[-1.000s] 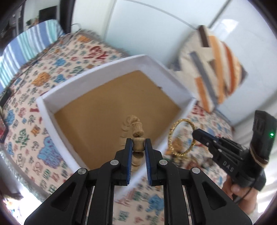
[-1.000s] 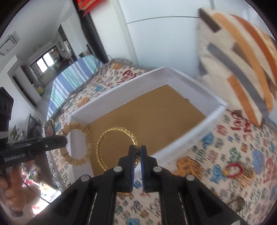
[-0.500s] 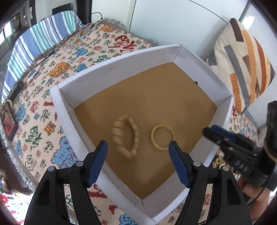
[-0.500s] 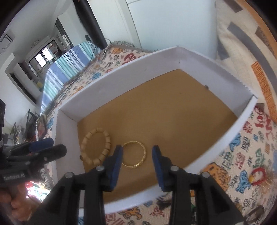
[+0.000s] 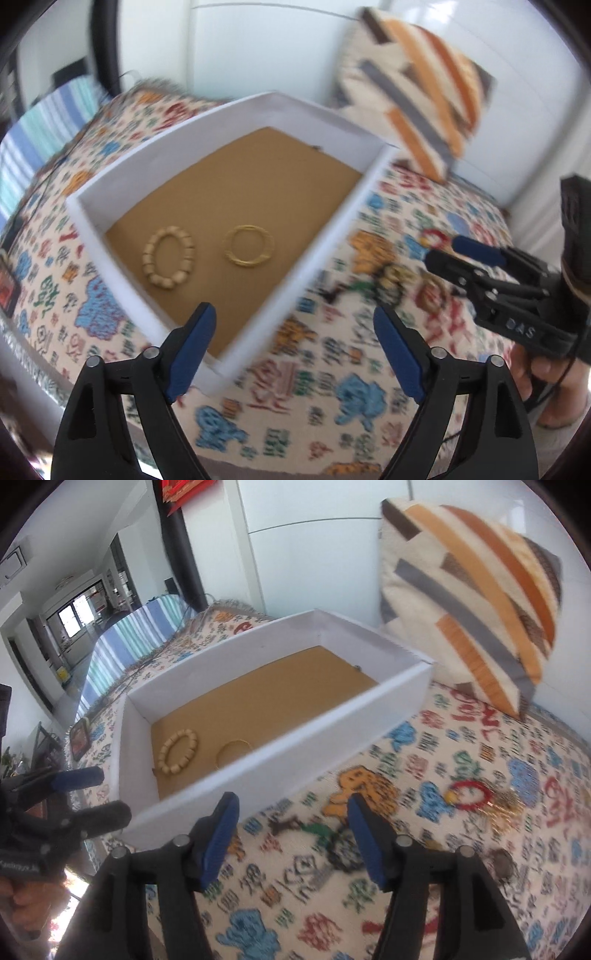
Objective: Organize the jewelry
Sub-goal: 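Withdraw both tools from the tray back over the jewelry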
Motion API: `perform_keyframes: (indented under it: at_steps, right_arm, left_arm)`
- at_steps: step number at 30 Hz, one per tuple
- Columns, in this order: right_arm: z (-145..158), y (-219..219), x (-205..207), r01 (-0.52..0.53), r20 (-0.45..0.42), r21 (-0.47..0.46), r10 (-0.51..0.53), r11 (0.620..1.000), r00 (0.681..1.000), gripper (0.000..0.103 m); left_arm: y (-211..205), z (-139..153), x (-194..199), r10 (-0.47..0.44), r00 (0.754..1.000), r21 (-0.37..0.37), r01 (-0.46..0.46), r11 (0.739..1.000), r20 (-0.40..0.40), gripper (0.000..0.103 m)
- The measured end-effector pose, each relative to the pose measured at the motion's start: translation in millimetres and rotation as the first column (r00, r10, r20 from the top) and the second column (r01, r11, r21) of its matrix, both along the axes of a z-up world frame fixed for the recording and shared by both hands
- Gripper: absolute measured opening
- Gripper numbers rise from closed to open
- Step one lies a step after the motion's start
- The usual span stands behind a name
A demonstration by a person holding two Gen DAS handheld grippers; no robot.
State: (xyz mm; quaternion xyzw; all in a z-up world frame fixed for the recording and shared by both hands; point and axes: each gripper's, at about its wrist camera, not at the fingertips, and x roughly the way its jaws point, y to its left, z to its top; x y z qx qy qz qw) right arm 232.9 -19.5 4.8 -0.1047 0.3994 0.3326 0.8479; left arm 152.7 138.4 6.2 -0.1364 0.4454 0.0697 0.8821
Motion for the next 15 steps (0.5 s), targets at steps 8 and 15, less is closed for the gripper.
perform_keyframes:
  at_steps: [8,15]
  right_arm:
    - [4.9,-94.2,-38.7,0.129,0.025,0.028,-0.130,0.991,0.991,0.070]
    - [-21.2,-171.2,-71.8,0.291,-0.001,-0.046,-0.291,0.956,0.957,0.070]
  left_arm:
    - [-91.8,-19.1,-28.0,-0.180,0.982,0.079,0.175,0.981,0.059,0.093]
    - [-135.7,-70.3,-45.7,-0.287,0.955,0.051,0.291,0.955,-0.080,0.093]
